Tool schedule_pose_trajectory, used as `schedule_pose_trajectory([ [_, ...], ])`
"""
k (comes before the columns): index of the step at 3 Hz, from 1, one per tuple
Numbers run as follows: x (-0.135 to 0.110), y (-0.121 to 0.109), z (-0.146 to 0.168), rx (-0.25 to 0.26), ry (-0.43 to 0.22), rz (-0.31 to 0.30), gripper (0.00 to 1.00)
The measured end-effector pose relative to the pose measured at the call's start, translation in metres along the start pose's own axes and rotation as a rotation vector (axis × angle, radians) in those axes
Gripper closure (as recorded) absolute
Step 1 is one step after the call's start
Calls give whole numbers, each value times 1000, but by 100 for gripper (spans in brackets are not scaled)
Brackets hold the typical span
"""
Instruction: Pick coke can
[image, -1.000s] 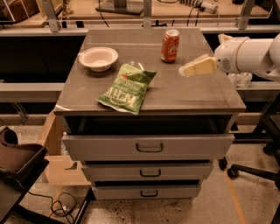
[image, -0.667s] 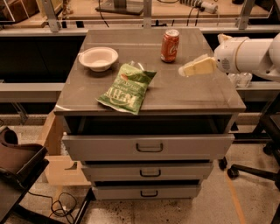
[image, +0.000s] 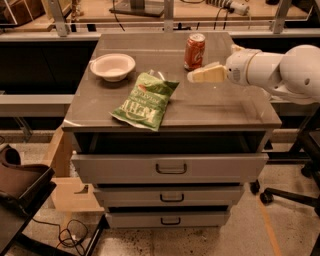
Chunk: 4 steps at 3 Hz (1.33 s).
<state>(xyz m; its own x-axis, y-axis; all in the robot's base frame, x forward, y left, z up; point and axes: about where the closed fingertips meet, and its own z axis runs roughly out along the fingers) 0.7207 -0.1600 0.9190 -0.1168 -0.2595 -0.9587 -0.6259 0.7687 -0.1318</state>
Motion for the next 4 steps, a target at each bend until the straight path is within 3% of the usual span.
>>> schedule_pose_trajectory([
  [2,6,-16,77,-51,-143,95,0],
  [3,12,-27,110,-60,-176,126,0],
  [4,13,-38,116,-46,-182,130,0],
])
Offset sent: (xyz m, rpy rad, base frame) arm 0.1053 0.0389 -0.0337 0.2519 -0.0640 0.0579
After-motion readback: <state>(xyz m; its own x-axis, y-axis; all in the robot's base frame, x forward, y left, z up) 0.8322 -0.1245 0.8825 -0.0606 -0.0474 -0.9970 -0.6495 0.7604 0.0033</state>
